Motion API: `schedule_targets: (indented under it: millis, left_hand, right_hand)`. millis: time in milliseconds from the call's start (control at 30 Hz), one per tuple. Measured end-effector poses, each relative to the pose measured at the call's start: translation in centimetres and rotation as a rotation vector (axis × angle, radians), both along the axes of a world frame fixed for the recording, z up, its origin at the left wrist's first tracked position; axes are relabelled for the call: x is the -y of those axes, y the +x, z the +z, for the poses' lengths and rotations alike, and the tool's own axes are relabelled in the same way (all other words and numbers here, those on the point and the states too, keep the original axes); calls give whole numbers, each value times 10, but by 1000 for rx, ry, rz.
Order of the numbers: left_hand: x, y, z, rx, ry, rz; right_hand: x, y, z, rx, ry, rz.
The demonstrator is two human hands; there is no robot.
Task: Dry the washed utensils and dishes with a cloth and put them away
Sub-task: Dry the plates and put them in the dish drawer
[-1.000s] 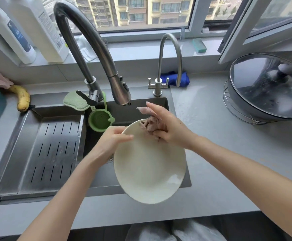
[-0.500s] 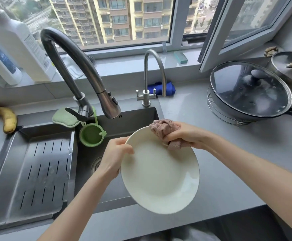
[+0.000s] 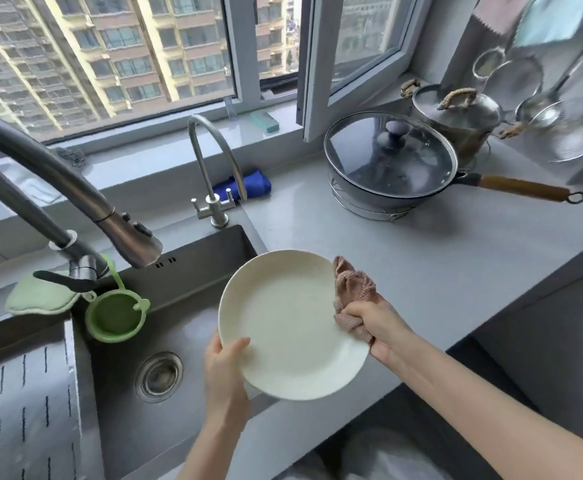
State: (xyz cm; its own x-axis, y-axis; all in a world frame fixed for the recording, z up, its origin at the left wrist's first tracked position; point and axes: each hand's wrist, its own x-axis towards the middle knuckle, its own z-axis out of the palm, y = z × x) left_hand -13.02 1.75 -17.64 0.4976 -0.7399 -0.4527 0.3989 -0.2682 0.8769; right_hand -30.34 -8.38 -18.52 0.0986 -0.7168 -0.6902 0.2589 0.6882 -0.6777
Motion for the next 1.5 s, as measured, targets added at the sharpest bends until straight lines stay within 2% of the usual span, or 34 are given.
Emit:
schedule_targets:
  millis: [100,200,233,333,367,433,533,600,700,767,833,867,933,967,1033,1133,1200,1267,1333,1400,1500]
  left_hand:
    - [30,22,18,-34,-29,-512]
    - [72,24,43,40,46,-917]
    - [81,14,48,141,62,-986]
    - [94,-30,61,750,-30,-1090]
    - [93,-42,63,854,-95,-1062]
    - [89,-60,66,897,-175,-976]
    - [79,-87,69,854,-181,-799]
    - [73,-104,76,731,-96,-616]
    - [56,-140,79,591,-29,-390]
    - [39,-180,68,452,1,-185]
    - [8,-240,52,269,31,59]
    - [-10,-270,42,174,36,155]
    - [-55,-323,28,67,50,209]
    - [-76,-336,25,38,50,167]
    - [-105,-336,19,36,37,-52]
    - [-121,-312,28,233,-62,-451]
    - [-126,-309,49,365,-37,-710]
    - [-137,-325,66,458,-11,-1009]
    - [-157,-349,71,549,-34,-1212]
    - [-182,-371,66,672,-78,-1199]
    - [-227,-394,61,812,-145,-1046]
  right_hand:
    - [5,-28,26,-140,-126,69]
    - [7,-41,59,-277,-320,316]
    - [7,-43,69,-312,-389,414]
    - [6,-52,93,-497,-556,608]
    - [7,-59,98,-530,-583,616]
    - [9,-77,107,-498,-586,603]
    - [1,-123,107,-279,-510,523]
    - [-15,-157,97,-148,-461,349]
    - [-59,-190,71,29,-344,-43]
    - [-92,-189,55,118,-239,-272]
    - [-123,-191,45,217,-215,-491]
    - [-135,-196,43,244,-226,-594]
    - [-153,-225,38,198,-243,-733]
    - [-162,-243,40,140,-250,-722]
    - [-181,-280,43,12,-248,-614]
    - [-213,-335,55,-135,-189,-385]
    - [-235,-363,70,-116,-202,-167]
    - [-258,-384,83,-110,-244,75]
    - [-280,-397,92,-206,-296,283]
    - [-302,-411,99,-297,-333,381]
    - [-342,-441,100,-234,-360,361]
